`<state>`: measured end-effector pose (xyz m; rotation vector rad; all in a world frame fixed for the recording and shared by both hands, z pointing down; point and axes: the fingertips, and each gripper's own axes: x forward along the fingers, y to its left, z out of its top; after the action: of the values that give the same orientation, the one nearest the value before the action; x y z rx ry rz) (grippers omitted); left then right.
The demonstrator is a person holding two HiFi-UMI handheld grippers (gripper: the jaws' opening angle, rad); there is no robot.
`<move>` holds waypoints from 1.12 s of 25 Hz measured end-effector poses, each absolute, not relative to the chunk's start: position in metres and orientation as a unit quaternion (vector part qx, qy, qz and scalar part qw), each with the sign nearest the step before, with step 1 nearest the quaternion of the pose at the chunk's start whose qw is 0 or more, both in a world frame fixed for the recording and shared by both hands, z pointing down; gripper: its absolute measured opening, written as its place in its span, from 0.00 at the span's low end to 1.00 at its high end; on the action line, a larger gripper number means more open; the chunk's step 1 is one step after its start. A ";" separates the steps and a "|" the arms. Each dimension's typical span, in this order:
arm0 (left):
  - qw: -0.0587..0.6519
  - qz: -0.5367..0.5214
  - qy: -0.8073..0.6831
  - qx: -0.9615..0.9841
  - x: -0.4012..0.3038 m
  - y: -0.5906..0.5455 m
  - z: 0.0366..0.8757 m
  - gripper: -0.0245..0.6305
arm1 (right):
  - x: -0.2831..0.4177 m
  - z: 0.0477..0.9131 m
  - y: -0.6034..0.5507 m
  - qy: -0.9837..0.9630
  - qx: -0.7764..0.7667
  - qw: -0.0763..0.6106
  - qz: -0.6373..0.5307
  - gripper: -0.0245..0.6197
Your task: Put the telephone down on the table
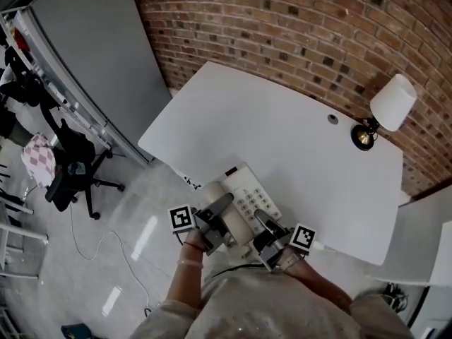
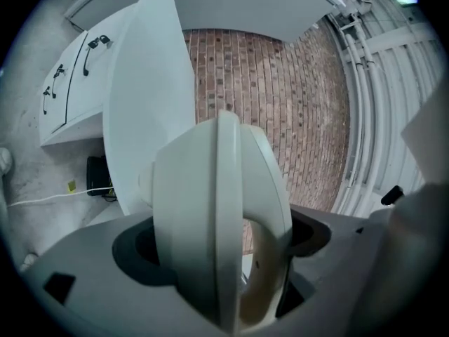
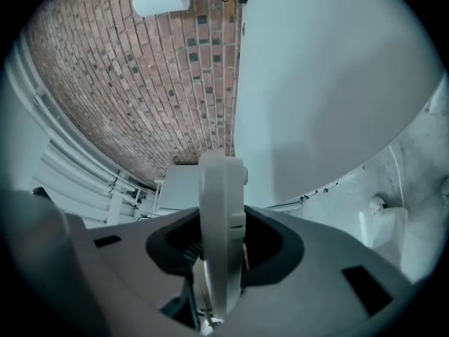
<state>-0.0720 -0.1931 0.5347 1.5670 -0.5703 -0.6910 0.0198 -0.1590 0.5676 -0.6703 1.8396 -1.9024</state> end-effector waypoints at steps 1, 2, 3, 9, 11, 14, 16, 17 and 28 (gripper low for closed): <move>0.624 -0.293 -0.243 0.682 -0.076 -0.202 0.535 0.70 | 0.015 0.568 -0.166 0.656 -0.246 0.210 -0.682 0.25; 0.630 -0.287 -0.238 0.681 -0.081 -0.210 0.536 0.70 | 0.009 0.569 -0.172 0.652 -0.252 0.215 -0.682 0.25; 0.636 -0.280 -0.233 0.680 -0.085 -0.217 0.537 0.70 | 0.004 0.570 -0.177 0.648 -0.258 0.221 -0.682 0.25; 0.674 -0.230 -0.212 0.669 -0.101 -0.256 0.554 0.70 | -0.016 0.584 -0.204 0.607 -0.292 0.251 -0.696 0.25; 0.685 -0.221 -0.203 0.664 -0.103 -0.265 0.559 0.70 | -0.020 0.588 -0.209 0.593 -0.303 0.260 -0.700 0.25; 0.703 -0.213 -0.202 0.648 -0.110 -0.277 0.571 0.70 | -0.028 0.595 -0.217 0.565 -0.318 0.272 -0.711 0.26; 0.713 -0.210 -0.198 0.639 -0.112 -0.284 0.575 0.70 | -0.031 0.599 -0.222 0.556 -0.327 0.275 -0.713 0.26; 0.716 -0.207 -0.195 0.637 -0.114 -0.287 0.577 0.70 | -0.032 0.601 -0.224 0.554 -0.331 0.276 -0.712 0.26; 0.739 -0.203 -0.191 0.613 -0.135 -0.317 0.589 0.70 | -0.054 0.606 -0.254 0.562 -0.348 0.272 -0.699 0.26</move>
<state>-0.1350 -0.3167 0.5886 1.3460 -0.4190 -0.4444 -0.0541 -0.2541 0.6059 -0.9362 1.5128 -1.8826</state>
